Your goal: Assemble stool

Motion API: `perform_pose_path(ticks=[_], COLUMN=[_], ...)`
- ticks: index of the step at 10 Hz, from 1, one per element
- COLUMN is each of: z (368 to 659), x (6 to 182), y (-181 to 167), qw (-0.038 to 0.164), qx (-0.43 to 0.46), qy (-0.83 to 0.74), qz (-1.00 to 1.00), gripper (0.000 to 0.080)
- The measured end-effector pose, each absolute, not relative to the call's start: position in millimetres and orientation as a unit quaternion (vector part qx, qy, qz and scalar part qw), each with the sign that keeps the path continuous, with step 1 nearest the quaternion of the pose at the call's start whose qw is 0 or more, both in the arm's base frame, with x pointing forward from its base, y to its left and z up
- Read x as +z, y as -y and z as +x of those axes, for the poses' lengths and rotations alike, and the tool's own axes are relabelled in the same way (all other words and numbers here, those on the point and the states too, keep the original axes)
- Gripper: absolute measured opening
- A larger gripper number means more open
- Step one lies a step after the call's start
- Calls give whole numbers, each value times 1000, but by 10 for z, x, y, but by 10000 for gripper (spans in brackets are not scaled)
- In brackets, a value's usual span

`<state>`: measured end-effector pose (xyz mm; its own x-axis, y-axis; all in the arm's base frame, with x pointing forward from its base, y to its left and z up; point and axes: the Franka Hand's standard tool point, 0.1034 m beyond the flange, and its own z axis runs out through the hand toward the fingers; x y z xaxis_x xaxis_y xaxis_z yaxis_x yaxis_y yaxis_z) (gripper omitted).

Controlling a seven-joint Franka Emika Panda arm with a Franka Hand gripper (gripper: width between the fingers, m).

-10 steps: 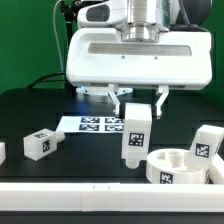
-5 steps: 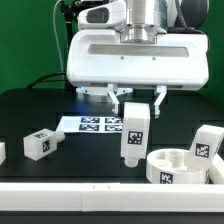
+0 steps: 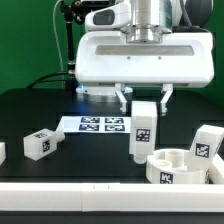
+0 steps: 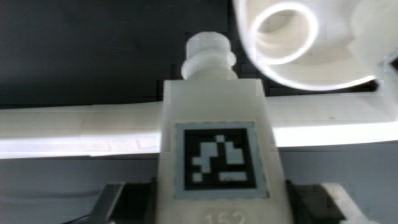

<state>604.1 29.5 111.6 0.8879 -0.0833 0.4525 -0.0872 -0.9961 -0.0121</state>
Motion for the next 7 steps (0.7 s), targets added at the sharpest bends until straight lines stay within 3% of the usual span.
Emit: perform_pose_path(ticks=[2, 7], z=[6047, 6039], x=[1151, 1112], y=[-509, -573], qw=[-2, -2], qx=[235, 236], qy=[35, 28], qz=[971, 971], gripper=[338, 338])
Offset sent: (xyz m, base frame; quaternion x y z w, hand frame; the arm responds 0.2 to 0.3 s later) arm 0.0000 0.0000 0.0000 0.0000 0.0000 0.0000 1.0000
